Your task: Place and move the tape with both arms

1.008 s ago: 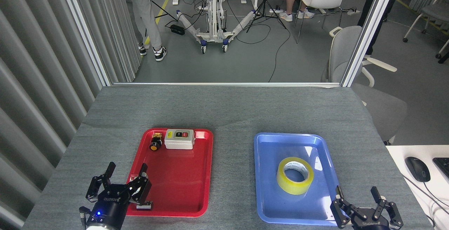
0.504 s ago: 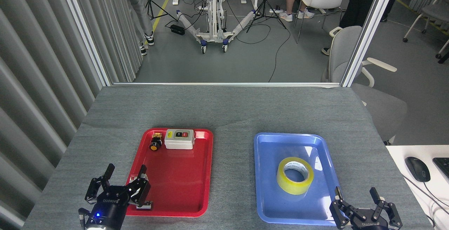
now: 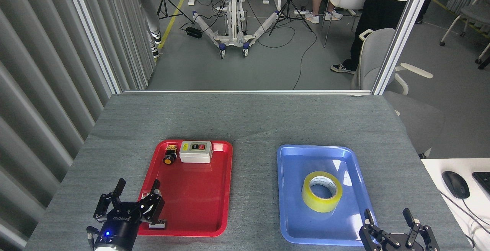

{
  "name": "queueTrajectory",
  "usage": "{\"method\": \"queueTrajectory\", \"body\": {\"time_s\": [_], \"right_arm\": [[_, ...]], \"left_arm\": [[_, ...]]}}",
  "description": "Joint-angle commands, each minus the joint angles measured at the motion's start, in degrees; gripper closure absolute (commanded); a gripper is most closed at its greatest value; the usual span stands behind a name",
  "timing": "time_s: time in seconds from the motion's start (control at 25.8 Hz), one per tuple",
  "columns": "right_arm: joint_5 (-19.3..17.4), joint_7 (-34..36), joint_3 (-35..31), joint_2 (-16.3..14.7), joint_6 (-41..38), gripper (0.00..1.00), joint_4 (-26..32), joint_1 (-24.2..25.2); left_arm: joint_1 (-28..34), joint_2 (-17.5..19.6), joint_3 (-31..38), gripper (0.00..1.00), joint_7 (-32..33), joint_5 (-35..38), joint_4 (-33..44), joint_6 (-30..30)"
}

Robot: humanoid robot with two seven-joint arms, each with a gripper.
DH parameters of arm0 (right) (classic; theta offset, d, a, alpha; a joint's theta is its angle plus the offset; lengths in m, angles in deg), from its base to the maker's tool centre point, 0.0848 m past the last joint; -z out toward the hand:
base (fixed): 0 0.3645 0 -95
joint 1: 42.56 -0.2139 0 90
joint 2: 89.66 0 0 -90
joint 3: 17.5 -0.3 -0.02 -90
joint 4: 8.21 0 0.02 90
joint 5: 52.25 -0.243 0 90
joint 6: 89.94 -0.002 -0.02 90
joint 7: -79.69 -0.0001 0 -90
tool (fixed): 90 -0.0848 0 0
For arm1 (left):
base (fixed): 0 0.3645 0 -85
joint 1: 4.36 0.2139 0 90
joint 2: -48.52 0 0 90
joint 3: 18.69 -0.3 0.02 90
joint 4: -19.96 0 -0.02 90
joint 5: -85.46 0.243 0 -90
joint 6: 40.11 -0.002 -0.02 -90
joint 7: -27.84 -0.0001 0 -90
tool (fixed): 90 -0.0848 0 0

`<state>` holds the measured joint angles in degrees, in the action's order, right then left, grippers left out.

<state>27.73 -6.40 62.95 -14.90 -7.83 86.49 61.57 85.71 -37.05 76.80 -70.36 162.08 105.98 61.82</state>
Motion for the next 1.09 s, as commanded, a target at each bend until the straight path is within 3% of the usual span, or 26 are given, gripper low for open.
{"method": "queueTrajectory", "body": {"time_s": [0.0,0.39,0.81,1.05], "right_arm": [[0.0,0.7,0.0,-0.2,-0.1,0.00,0.1,0.2],[0.0,0.7,-0.1,-0.7,0.0,0.00,0.0,-1.0],[-0.1,0.6,0.0,-1.9,0.0,0.00,-3.3,-7.6],[-0.1,0.6,0.1,-1.5,-0.2,0.00,-3.6,-7.8]], "left_arm": [[-0.5,-0.1,0.0,0.00,-0.1,-0.2,-0.2,-0.3],[-2.2,-0.7,0.0,0.00,-0.1,-0.6,-0.4,-0.3],[-2.7,-0.7,0.0,0.00,-0.3,-0.5,-1.7,-0.4],[-4.2,-0.7,-0.3,0.00,-0.2,-0.3,-2.3,0.2]]}}
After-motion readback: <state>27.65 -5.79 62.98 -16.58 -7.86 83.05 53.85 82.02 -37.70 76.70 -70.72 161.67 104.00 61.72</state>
